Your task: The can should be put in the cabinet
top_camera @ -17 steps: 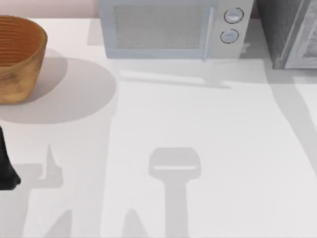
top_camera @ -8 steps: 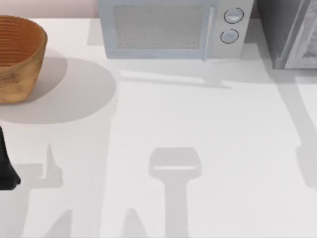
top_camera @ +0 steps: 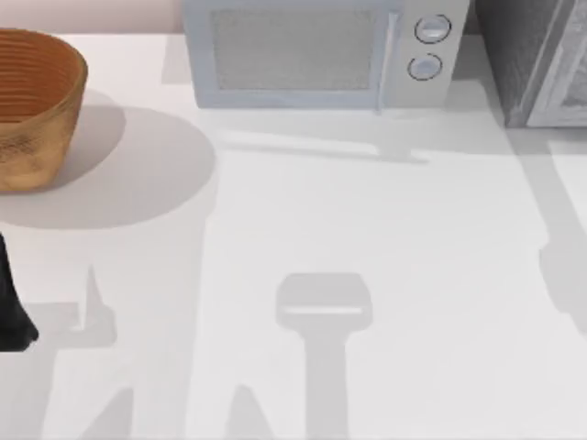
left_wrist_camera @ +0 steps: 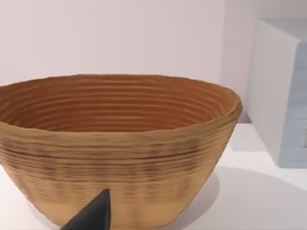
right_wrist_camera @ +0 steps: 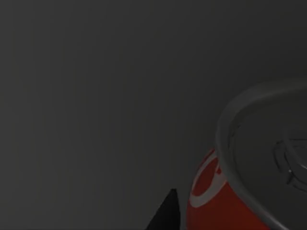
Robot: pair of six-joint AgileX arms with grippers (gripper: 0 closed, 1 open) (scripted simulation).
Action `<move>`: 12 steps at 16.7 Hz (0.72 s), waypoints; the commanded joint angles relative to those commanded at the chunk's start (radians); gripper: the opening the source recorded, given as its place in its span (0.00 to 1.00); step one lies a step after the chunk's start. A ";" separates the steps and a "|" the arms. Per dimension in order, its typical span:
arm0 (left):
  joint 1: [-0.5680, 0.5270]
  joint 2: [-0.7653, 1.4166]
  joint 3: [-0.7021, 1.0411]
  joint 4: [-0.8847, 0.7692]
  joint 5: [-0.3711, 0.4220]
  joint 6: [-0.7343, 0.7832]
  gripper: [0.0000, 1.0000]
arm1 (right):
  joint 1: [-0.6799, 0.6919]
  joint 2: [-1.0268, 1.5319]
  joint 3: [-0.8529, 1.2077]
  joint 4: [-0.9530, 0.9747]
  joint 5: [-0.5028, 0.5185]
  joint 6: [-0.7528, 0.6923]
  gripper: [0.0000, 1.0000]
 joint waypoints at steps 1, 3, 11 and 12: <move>0.000 0.000 0.000 0.000 0.000 0.000 1.00 | 0.000 0.000 0.000 0.000 0.000 0.000 0.00; 0.000 0.000 0.000 0.000 0.000 0.000 1.00 | 0.000 0.000 0.000 0.000 0.000 0.000 0.00; 0.000 0.000 0.000 0.000 0.000 0.000 1.00 | 0.000 0.000 0.000 0.000 0.000 0.000 0.60; 0.000 0.000 0.000 0.000 0.000 0.000 1.00 | 0.000 0.000 0.000 0.000 0.000 0.000 0.68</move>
